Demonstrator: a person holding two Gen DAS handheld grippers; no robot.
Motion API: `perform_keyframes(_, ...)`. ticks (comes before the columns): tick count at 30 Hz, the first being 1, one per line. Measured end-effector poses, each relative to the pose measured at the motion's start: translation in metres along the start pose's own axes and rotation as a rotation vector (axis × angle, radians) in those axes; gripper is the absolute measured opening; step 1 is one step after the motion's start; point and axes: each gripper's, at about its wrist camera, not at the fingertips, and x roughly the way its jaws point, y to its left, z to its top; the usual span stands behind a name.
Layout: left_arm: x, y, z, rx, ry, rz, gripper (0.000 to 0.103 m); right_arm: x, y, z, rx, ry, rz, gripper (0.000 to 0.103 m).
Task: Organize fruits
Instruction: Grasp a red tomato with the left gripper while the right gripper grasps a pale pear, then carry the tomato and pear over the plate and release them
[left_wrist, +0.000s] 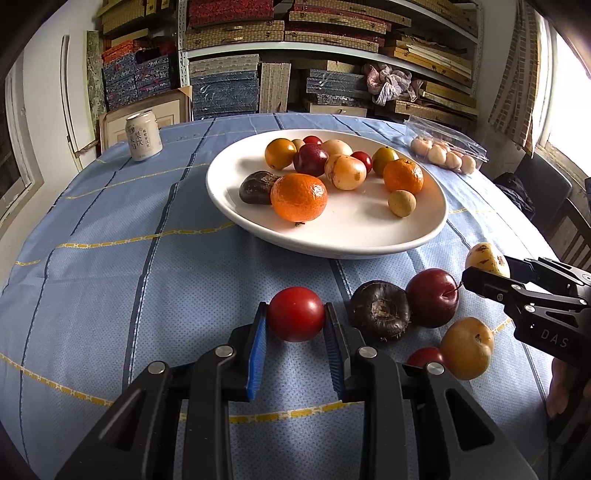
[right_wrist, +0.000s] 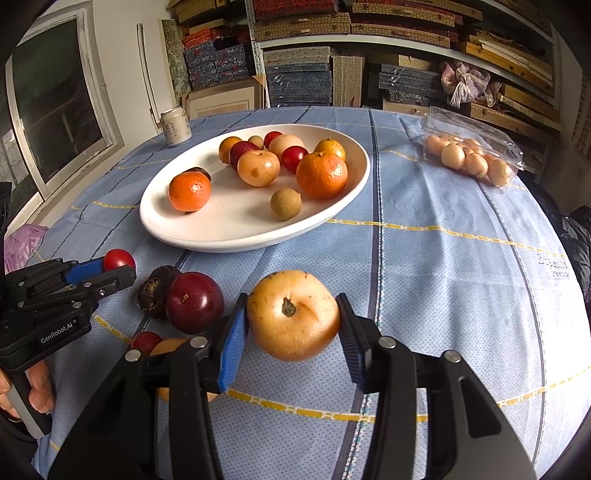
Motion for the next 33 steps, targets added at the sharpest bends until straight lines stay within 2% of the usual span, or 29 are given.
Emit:
perform_keyframes(22,-0.012,-0.001,0.007,-0.003,-0.024,0.004,0.029,-0.005,0.002,0.002,0.010,0.006,0.023,0.046)
perform_keyframes(28,-0.026,0.000,0.031,-0.012,-0.047,0.001,0.029,-0.024,0.011,0.025,-0.024,-0.020,0.026,0.046)
perform_keyframes(33,-0.026,-0.012,0.060,0.017,-0.044,-0.024,0.029,-0.034,0.013,0.059,-0.054,-0.037,0.034,0.046)
